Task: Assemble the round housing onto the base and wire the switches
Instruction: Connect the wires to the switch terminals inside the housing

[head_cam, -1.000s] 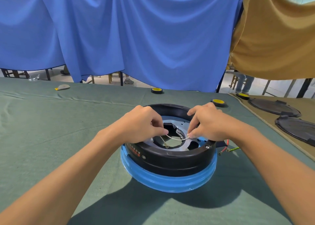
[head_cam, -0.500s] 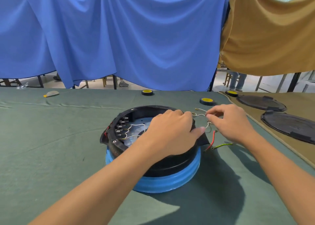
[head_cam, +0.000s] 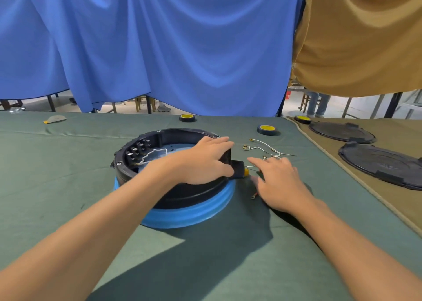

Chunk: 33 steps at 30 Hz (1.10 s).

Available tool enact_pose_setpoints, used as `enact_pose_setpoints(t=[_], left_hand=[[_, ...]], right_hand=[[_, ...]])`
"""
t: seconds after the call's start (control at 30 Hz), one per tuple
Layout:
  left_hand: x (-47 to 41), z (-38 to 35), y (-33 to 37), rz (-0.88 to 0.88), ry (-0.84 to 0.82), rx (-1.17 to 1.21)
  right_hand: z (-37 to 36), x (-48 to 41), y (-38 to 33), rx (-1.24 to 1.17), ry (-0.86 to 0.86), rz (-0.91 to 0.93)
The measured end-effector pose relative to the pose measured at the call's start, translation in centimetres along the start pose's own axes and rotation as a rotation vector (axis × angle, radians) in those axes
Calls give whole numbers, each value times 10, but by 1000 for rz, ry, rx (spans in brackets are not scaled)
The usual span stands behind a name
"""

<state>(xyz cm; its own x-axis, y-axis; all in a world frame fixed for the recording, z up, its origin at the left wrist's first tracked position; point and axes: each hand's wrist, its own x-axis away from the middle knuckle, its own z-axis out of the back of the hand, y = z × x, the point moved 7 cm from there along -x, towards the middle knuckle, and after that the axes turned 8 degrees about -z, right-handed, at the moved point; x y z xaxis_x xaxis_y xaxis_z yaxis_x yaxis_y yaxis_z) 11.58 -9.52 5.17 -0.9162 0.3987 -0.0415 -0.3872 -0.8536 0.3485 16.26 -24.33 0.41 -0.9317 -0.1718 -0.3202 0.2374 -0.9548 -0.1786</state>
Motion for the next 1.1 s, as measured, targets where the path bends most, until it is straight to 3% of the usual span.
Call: enact_pose_setpoints(t=[0.27,0.47,0.83,1.1], left_hand=[[5,2,-18,-51,-18,181],[4,3,-17,-79,8,159],[6,6,-14,-97,51,148],[5,24,-25,-56,320,256]], right_hand=[[2,-3,0,17,15,-74],[17,-4,13,-299,158,-287],[49,15,-1,-603,423,-166],[57,26,-14,-902,411,-144]])
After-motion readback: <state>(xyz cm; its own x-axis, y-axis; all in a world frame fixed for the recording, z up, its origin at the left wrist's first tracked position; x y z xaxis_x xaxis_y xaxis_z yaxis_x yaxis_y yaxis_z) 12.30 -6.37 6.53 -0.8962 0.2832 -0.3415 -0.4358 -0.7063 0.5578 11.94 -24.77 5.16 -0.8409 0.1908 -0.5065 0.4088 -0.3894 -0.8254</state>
